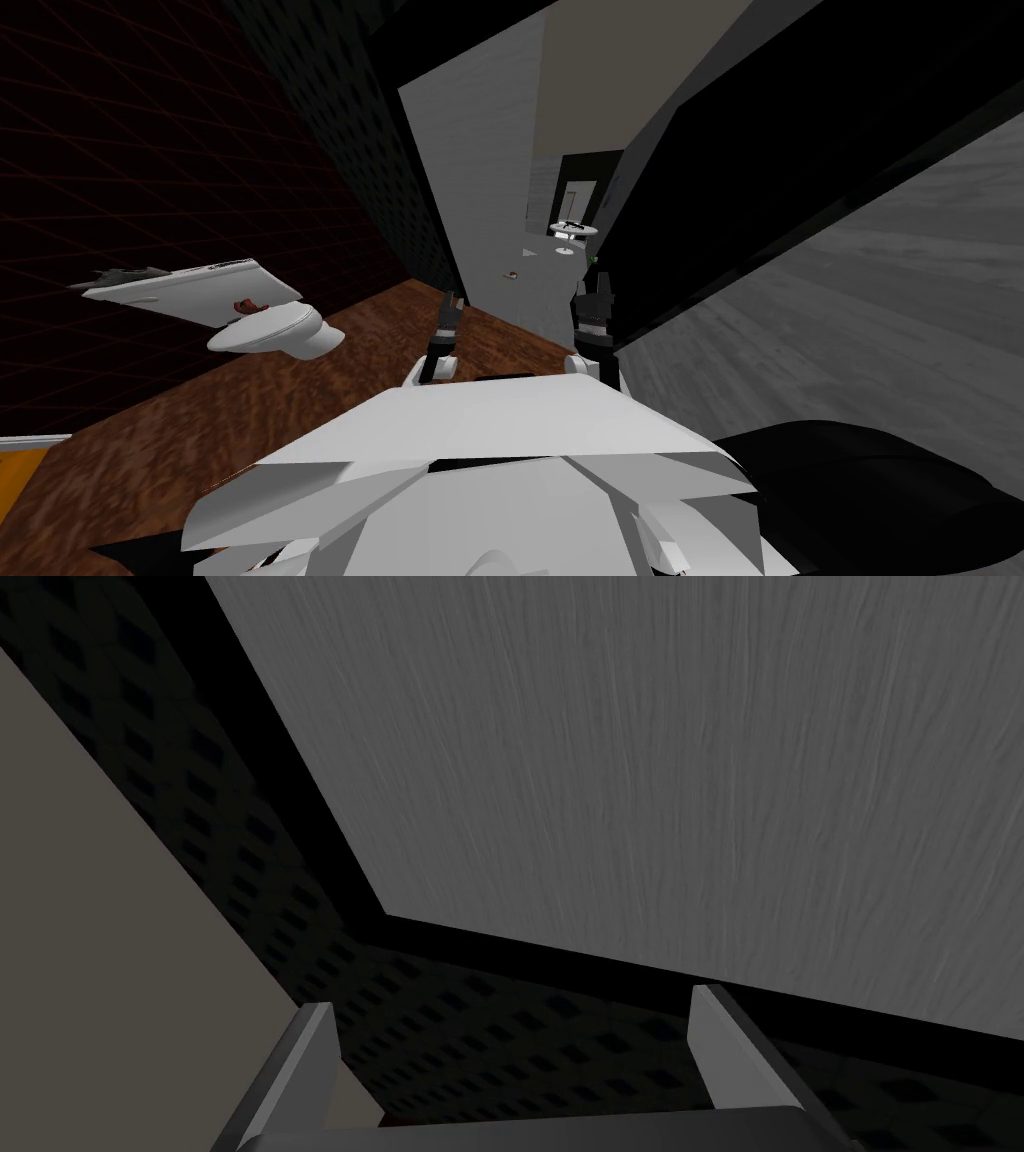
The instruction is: Push the door open
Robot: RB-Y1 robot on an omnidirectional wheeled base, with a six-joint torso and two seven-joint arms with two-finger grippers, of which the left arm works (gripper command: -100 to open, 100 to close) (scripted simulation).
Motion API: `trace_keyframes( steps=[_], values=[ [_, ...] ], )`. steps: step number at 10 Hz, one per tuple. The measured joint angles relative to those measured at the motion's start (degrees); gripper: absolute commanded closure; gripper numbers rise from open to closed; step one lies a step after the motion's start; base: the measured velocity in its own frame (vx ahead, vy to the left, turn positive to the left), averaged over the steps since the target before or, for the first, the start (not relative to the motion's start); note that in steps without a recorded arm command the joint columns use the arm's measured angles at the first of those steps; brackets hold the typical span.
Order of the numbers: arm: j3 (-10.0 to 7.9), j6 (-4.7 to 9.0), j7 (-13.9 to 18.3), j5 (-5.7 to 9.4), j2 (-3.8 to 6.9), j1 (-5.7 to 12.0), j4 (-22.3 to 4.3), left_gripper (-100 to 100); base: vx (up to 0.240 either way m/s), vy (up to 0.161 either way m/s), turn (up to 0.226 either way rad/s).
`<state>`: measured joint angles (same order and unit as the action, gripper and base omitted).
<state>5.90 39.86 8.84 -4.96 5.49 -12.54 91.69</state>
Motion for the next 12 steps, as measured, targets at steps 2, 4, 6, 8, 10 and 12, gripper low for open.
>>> trace_keyframes(
  steps=[2, 4, 6, 8, 10, 12],
  values=[
    [0.45, 0.34, 0.0, -0.21, 0.0, 1.1, -2.6, -100, 0.06, -0.005, -0.009],
    [0.93, 0.72, 0.1, -0.43, 0.0, 2.28, -5.6, -100, 0.072, 0.003, -0.022],
    [1.67, 1.06, 0.2, -0.74, -0.01, 3.22, -8.5, -100, 0.1, 0.003, -0.021],
    [2.48, 0.99, 0.2, -1.13, -0.25, 4.34, -11.2, -100, 0.097, -0.006, -0.013],
    [2.78, 1.3, 0.3, -1.24, -0.18, 5.15, -13.3, -100, 0.064, 0.002, -0.017],
    [3.43, 1.28, 0.4, -1.54, -0.35, 6.35, -16.0, -100, 0.103, 0.002, -0.022]
  ],
)
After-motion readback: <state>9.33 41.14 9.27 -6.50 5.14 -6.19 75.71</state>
